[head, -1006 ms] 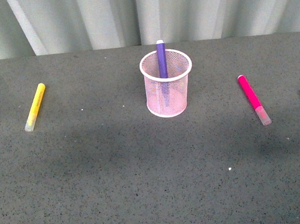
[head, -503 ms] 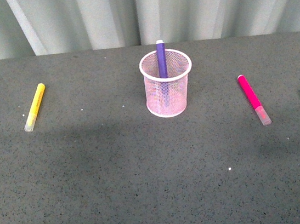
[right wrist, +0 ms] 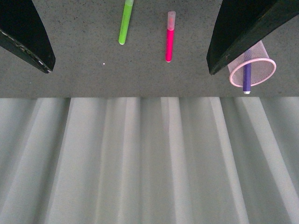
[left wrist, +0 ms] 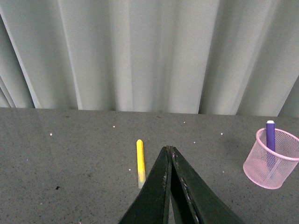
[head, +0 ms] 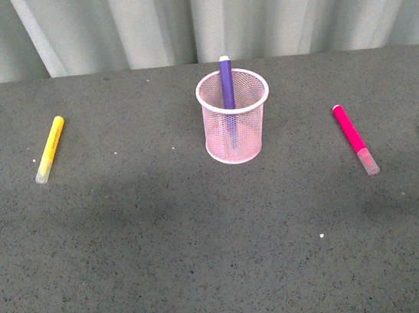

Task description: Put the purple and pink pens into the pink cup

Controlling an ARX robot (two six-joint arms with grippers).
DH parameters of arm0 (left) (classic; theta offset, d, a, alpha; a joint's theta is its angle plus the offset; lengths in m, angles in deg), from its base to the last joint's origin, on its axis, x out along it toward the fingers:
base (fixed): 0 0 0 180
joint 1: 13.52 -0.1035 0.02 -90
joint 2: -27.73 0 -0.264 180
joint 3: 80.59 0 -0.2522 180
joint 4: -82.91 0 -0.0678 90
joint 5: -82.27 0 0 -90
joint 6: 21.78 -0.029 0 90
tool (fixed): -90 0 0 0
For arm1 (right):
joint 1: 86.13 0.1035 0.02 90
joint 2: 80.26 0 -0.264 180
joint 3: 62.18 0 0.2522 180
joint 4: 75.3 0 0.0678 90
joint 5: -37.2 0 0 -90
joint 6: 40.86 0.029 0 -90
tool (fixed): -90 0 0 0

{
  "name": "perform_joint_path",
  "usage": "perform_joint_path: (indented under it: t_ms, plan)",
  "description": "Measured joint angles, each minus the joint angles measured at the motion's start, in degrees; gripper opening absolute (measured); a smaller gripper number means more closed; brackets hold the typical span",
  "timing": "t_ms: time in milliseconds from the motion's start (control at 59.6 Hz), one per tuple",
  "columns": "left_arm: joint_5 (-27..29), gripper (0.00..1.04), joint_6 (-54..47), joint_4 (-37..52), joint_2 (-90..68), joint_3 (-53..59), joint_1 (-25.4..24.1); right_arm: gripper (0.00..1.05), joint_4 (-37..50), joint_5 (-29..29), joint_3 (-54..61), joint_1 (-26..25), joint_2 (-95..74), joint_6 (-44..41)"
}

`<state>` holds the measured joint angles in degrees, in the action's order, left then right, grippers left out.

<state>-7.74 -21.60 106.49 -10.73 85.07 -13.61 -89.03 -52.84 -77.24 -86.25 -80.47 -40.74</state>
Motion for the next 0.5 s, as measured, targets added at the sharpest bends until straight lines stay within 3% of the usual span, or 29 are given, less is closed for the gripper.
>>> perform_joint_path:
  t_ms: [503]
  plan:
    - [0.0, 0.04, 0.0, -16.7, 17.9, 0.0, 0.0, 0.98, 0.0, 0.0, 0.0, 0.0, 0.0, 0.0]
